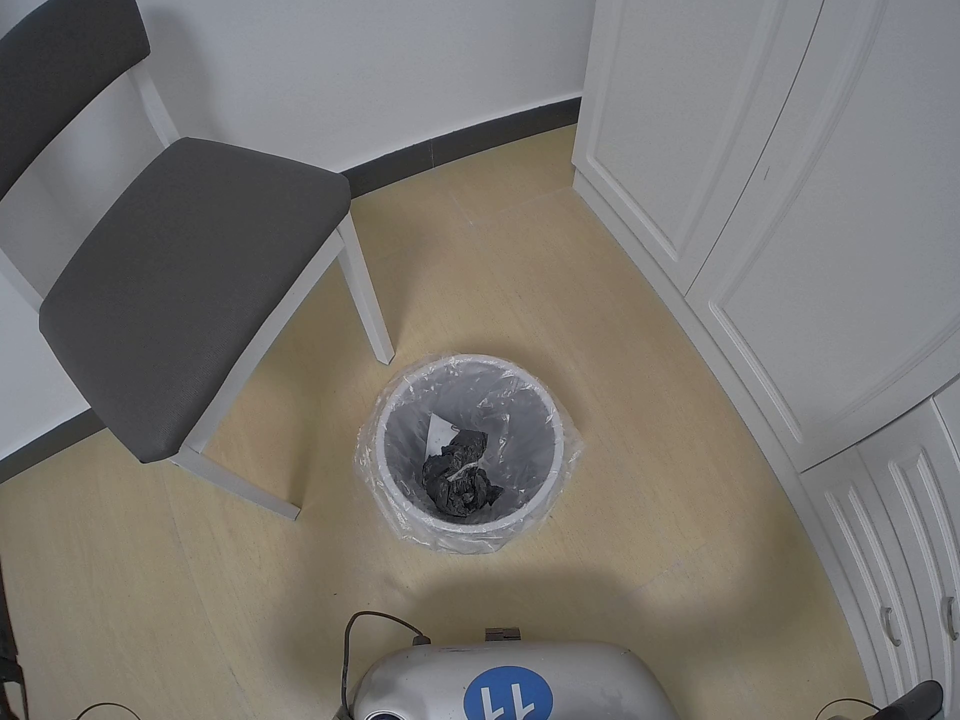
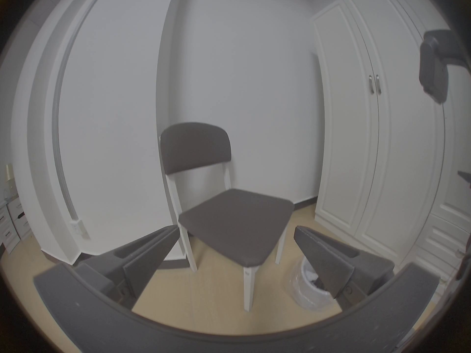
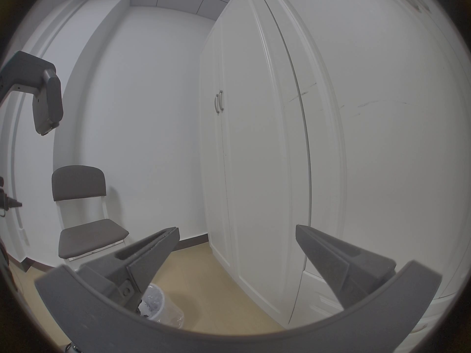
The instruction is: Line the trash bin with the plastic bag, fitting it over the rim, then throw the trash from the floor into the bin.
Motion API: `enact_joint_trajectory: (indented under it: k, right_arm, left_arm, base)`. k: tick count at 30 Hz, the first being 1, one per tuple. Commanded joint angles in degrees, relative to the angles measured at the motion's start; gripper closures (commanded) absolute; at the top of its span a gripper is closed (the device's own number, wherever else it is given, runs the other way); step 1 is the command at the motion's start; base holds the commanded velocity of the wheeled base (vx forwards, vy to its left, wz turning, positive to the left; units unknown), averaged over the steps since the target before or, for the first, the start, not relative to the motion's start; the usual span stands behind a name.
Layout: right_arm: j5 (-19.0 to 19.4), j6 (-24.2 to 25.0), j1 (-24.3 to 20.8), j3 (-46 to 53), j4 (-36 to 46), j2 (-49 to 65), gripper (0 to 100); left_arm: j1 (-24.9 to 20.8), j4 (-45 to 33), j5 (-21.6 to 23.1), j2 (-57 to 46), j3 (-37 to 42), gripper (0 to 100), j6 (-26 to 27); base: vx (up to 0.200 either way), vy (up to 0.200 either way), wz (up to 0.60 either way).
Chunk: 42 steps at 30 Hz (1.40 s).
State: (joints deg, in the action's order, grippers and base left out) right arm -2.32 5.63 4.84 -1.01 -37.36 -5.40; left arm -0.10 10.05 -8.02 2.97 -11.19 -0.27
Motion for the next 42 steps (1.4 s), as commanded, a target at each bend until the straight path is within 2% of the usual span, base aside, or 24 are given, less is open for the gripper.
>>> enact_joint_trajectory:
  k: [1,5,9,14,24,29,32,36,38,39,40,42]
  right_arm:
    - [-0.23,0.17,-0.01,1.01,0.01,-0.22,0]
    - [-1.46,-0.01,-0.01,1.01,0.27,-0.22,0]
    - [-1.55,-0.01,-0.01,1.01,0.8,-0.22,0]
    - [-1.55,-0.01,-0.01,1.01,1.15,-0.22,0]
    - [-1.73,-0.45,0.08,1.01,11.61,-0.22,0]
    - [-1.73,-2.73,0.08,1.01,21.63,-0.22,0]
    - [-1.73,-3.43,0.08,1.01,24.88,-0.22,0]
    - [-1.81,-3.79,0.08,1.01,27.52,-0.22,0]
    - [-2.25,-3.79,0.08,1.01,32.27,-0.22,0]
    - [-2.25,-3.79,0.08,1.01,32.27,-0.22,0]
    - [-2.43,-3.61,0.08,1.01,33.15,-0.22,0]
    - [-2.52,-3.26,0.08,1.01,32.97,-0.22,0]
  left_arm:
    - [-0.17,-0.03,0.29,-2.97,6.53,0,-0.08]
    - [-0.17,-0.2,0.81,-2.97,11.1,0,-0.26]
    - [-0.17,-6.18,0.9,-2.97,11.19,0,-3.16]
    - [-0.17,-7.32,1.08,-2.97,11.19,0,-3.51]
    - [-0.17,-7.32,1.17,-2.97,11.19,0,-2.63]
    - [-0.17,-7.32,1.17,-2.97,11.19,0,0.0]
    - [-0.17,-7.23,1.61,-2.97,11.19,0,1.15]
    - [-0.17,-7.14,3.01,-2.97,11.19,0,1.41]
    - [-0.17,-7.32,6.09,-2.97,11.19,0,1.32]
    - [-0.17,-7.32,6.09,-2.97,11.19,0,1.32]
    - [-0.08,-10.13,9.16,-2.97,11.19,0,1.23]
    - [-0.08,-11.63,9.34,-2.97,10.66,0,0.97]
  base:
    - [0.0,0.0,0.0]
    - [0.0,0.0,0.0]
    - [0.0,0.0,0.0]
    - [0.0,0.0,0.0]
    - [0.0,0.0,0.0]
    - [0.0,0.0,0.0]
    - [0.0,0.0,0.0]
    - [0.0,0.0,0.0]
    - [0.0,0.0,0.0]
    - [0.0,0.0,0.0]
    - [0.0,0.0,0.0]
    - [0.0,0.0,0.0]
